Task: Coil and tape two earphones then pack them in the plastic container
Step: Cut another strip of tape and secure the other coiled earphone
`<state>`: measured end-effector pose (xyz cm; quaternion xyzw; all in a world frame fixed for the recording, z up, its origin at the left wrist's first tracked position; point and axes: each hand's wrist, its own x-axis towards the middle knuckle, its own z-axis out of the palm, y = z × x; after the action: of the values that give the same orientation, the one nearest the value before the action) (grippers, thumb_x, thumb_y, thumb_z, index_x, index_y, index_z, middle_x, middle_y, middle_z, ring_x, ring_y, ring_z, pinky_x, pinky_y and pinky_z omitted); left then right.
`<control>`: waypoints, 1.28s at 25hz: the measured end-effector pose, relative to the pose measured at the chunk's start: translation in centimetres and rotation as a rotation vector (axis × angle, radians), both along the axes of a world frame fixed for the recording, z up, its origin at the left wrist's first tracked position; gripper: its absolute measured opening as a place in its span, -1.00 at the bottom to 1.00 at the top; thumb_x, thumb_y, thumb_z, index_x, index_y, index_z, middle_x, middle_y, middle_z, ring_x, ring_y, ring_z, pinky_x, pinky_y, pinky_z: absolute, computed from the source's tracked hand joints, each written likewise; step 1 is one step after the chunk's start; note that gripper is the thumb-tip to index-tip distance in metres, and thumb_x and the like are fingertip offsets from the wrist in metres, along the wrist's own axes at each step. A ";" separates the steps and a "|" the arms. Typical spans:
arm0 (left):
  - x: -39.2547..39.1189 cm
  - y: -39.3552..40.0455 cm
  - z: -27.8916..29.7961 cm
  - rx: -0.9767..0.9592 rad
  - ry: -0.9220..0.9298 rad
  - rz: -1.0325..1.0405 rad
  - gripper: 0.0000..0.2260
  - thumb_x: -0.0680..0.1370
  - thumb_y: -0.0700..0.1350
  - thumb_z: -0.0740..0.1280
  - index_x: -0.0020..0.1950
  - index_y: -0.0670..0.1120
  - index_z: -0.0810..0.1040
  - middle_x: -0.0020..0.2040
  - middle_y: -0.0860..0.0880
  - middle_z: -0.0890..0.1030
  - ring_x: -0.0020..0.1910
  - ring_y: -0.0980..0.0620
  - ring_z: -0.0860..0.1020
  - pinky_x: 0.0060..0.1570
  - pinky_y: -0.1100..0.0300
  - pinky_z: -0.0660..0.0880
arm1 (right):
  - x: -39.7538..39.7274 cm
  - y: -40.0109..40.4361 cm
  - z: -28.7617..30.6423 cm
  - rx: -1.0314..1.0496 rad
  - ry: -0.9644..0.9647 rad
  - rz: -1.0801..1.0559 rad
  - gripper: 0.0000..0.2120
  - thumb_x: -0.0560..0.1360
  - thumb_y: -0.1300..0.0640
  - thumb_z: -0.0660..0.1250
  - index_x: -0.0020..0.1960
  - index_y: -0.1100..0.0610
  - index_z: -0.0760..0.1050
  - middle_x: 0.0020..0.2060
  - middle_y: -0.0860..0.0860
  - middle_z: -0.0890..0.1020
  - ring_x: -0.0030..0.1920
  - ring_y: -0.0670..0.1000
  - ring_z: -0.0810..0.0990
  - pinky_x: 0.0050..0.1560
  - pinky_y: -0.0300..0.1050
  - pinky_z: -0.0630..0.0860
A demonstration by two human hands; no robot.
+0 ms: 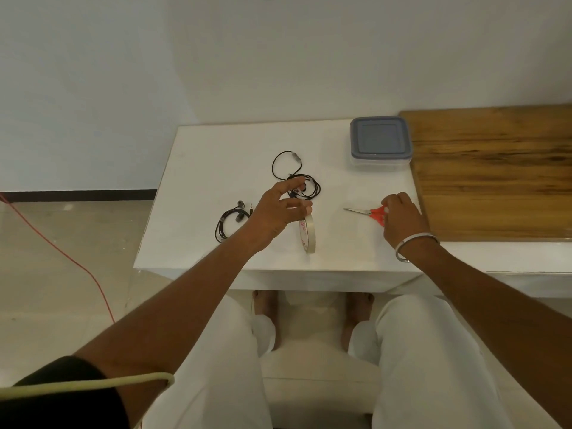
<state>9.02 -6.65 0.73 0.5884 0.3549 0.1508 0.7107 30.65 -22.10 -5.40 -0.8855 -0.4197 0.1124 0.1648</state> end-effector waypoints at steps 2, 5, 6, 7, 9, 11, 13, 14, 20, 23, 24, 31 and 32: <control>0.0 0.0 0.1 0.028 0.017 -0.028 -0.43 0.43 -0.34 0.47 0.39 -0.06 0.42 0.30 -0.05 0.49 0.04 0.10 0.61 0.12 0.13 0.58 | 0.0 0.0 -0.1 -0.021 -0.009 -0.038 -0.67 0.48 0.07 0.39 0.12 0.28 0.48 0.08 0.16 0.45 -0.03 0.11 0.54 0.08 0.01 0.55; 0.0 0.0 0.2 0.050 0.034 -0.068 -0.40 0.43 -0.34 0.47 0.41 -0.05 0.40 0.33 -0.05 0.47 0.04 0.14 0.58 0.02 0.25 0.57 | -0.1 0.0 0.1 -0.128 -0.062 -0.065 -0.63 0.50 -0.03 0.34 0.06 0.29 0.52 0.05 0.17 0.44 -0.07 0.10 0.54 0.07 -0.02 0.54; 0.0 0.1 0.3 0.048 0.036 -0.076 -0.39 0.43 -0.35 0.47 0.42 -0.05 0.38 0.33 -0.06 0.46 0.04 0.14 0.58 0.01 0.26 0.58 | -0.1 0.0 0.2 -0.167 -0.069 -0.058 -0.61 0.51 -0.07 0.32 0.03 0.29 0.52 0.03 0.18 0.43 -0.07 0.11 0.53 0.08 -0.03 0.53; 0.0 0.0 0.3 0.038 0.035 -0.083 -0.37 0.42 -0.35 0.47 0.43 -0.05 0.37 0.34 -0.06 0.45 0.05 0.12 0.58 0.02 0.25 0.58 | -0.1 0.0 0.4 -0.197 -0.057 -0.050 -0.60 0.51 -0.09 0.30 0.02 0.28 0.53 0.03 0.18 0.43 -0.06 0.11 0.52 0.10 -0.03 0.51; 0.0 -0.1 0.3 0.026 0.033 -0.092 -0.36 0.42 -0.36 0.47 0.44 -0.06 0.35 0.34 -0.06 0.44 0.05 0.10 0.57 0.05 0.20 0.59 | -0.2 0.2 0.8 -0.194 0.000 -0.027 -0.65 0.52 -0.04 0.30 0.05 0.27 0.52 0.05 0.18 0.44 0.00 0.12 0.52 0.15 -0.02 0.50; 0.0 -0.2 0.3 0.009 0.023 -0.079 -0.38 0.43 -0.37 0.46 0.44 -0.08 0.37 0.34 -0.09 0.44 0.04 0.07 0.57 0.06 0.14 0.60 | -0.7 0.7 1.2 -0.142 0.077 -0.002 -0.74 0.53 0.08 0.31 0.12 0.24 0.49 0.10 0.17 0.48 0.04 0.13 0.54 0.16 -0.02 0.49; 0.2 -0.4 0.4 -0.025 0.015 -0.034 -0.45 0.46 -0.36 0.43 0.41 -0.09 0.40 0.33 -0.13 0.47 0.02 0.01 0.58 -0.01 0.15 0.62 | -1.4 1.2 1.7 -0.096 0.179 0.017 -0.77 0.53 0.17 0.31 0.16 0.22 0.48 0.09 0.14 0.53 0.05 0.12 0.55 0.13 -0.05 0.48; 0.3 -0.4 0.5 -0.032 0.018 -0.010 -0.49 0.48 -0.34 0.41 0.40 -0.09 0.42 0.33 -0.13 0.47 0.02 -0.01 0.59 -0.04 0.18 0.61 | -1.7 1.4 1.9 -0.065 0.234 0.016 -0.77 0.52 0.19 0.31 0.16 0.21 0.48 0.07 0.12 0.56 0.03 0.11 0.55 0.10 -0.08 0.48; 0.3 -0.5 0.7 -0.026 0.021 -0.018 -0.49 0.48 -0.38 0.39 0.40 -0.13 0.41 0.34 -0.16 0.46 -0.01 -0.07 0.60 -0.14 0.24 0.59 | -2.4 2.1 3.1 0.172 0.764 -0.136 -0.79 0.45 0.26 0.41 0.08 0.22 0.53 -0.12 0.10 0.65 -0.26 0.02 0.63 -0.07 -0.21 0.57; 0.1 -0.4 0.8 -0.011 0.023 -0.040 -0.47 0.47 -0.39 0.41 0.41 -0.14 0.40 0.35 -0.19 0.43 -0.02 -0.01 0.58 -0.14 0.23 0.59 | -2.5 2.4 4.3 0.208 0.980 -0.129 -0.83 0.43 0.31 0.42 0.02 0.22 0.58 -0.11 0.14 0.67 -0.23 0.00 0.66 -0.10 -0.28 0.61; 0.1 -0.4 0.7 0.007 0.028 -0.050 -0.46 0.46 -0.38 0.42 0.41 -0.14 0.40 0.35 -0.17 0.43 -0.03 0.03 0.58 -0.12 0.21 0.60 | -2.5 2.5 4.6 0.203 1.014 -0.114 -0.83 0.43 0.32 0.41 0.02 0.23 0.59 -0.11 0.13 0.67 -0.22 0.00 0.66 -0.13 -0.30 0.61; 0.1 -0.2 0.6 0.073 0.056 -0.093 -0.44 0.46 -0.39 0.42 0.41 -0.09 0.40 0.38 -0.10 0.39 -0.10 0.08 0.59 -0.12 0.23 0.58 | -1.6 2.4 5.1 -0.209 0.934 0.098 -0.84 0.47 0.21 0.40 0.04 0.21 0.62 -0.11 0.10 0.69 -0.09 0.05 0.68 0.11 -0.09 0.57; 0.1 -0.3 0.7 0.075 0.062 -0.102 -0.44 0.45 -0.39 0.43 0.41 -0.08 0.40 0.39 -0.08 0.39 -0.13 0.10 0.61 -0.13 0.25 0.58 | -1.8 2.5 5.1 -0.305 0.870 0.172 -0.88 0.47 0.16 0.40 -0.02 0.17 0.64 -0.16 0.06 0.70 -0.15 0.00 0.68 0.08 -0.14 0.57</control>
<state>9.15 -6.95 1.43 0.6363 0.3404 0.1090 0.6836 28.87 -19.58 -0.29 -0.7321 -0.3623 0.5469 0.1835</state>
